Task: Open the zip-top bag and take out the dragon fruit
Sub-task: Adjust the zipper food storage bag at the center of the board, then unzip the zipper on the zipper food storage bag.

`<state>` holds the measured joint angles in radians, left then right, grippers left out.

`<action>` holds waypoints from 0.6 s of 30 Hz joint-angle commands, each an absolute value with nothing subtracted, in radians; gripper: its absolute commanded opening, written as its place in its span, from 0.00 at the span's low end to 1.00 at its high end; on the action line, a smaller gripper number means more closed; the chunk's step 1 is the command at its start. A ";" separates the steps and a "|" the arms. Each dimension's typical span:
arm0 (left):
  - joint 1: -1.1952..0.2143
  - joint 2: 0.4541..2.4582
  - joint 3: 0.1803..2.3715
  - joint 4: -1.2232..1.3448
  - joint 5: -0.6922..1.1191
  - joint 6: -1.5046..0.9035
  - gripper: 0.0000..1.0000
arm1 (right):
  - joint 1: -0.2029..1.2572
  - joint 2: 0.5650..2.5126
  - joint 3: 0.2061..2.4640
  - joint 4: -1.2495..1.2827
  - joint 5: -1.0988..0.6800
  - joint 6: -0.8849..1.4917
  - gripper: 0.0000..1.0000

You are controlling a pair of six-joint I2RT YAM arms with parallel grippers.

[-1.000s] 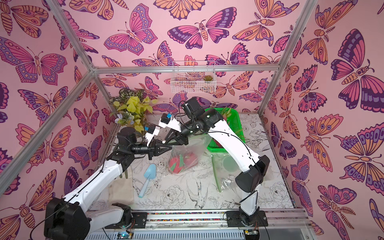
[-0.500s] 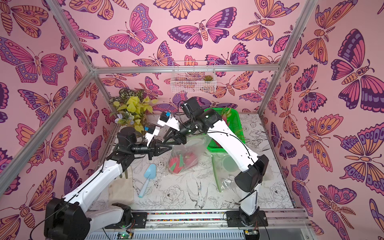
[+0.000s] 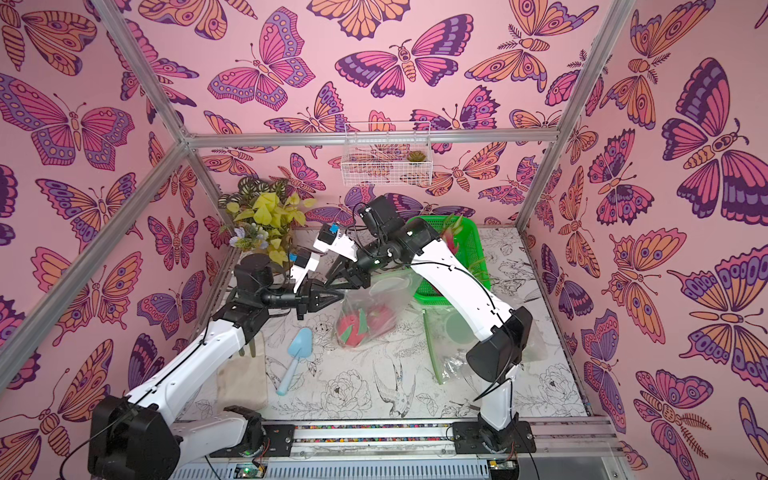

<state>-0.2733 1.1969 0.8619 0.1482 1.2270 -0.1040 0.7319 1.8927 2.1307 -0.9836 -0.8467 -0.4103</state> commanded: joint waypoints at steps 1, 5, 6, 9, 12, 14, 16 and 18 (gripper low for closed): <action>-0.270 1.176 0.884 0.161 1.244 -0.083 0.00 | 0.741 1.906 2.129 -0.994 -0.866 -0.407 0.29; -0.270 1.173 0.882 0.160 1.234 -0.083 0.00 | 0.742 1.904 2.128 -0.998 -0.888 -0.418 0.19; -0.270 1.172 0.882 0.158 1.230 -0.082 0.00 | 0.741 1.904 2.126 -1.002 -0.888 -0.423 0.16; -0.272 1.171 0.882 0.156 1.226 -0.080 0.00 | 0.741 1.905 2.125 -1.012 -0.890 -0.432 0.05; -0.269 1.168 0.879 0.152 1.206 -0.074 0.00 | 0.742 1.903 2.124 -1.021 -0.890 -0.441 0.00; -0.269 1.165 0.877 0.149 1.187 -0.071 0.00 | 0.740 1.897 2.119 -1.029 -0.887 -0.448 0.00; -0.269 1.162 0.876 0.148 1.176 -0.071 0.00 | 0.739 1.887 2.110 -1.028 -0.879 -0.455 0.00; -0.269 1.154 0.872 0.148 1.171 -0.068 0.00 | 0.740 1.875 2.098 -1.029 -0.867 -0.460 0.00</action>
<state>-0.2733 1.1858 0.8619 0.1322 1.1885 -0.0860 0.7349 1.8942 2.1204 -0.9894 -0.8692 -0.4374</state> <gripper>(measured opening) 0.039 0.107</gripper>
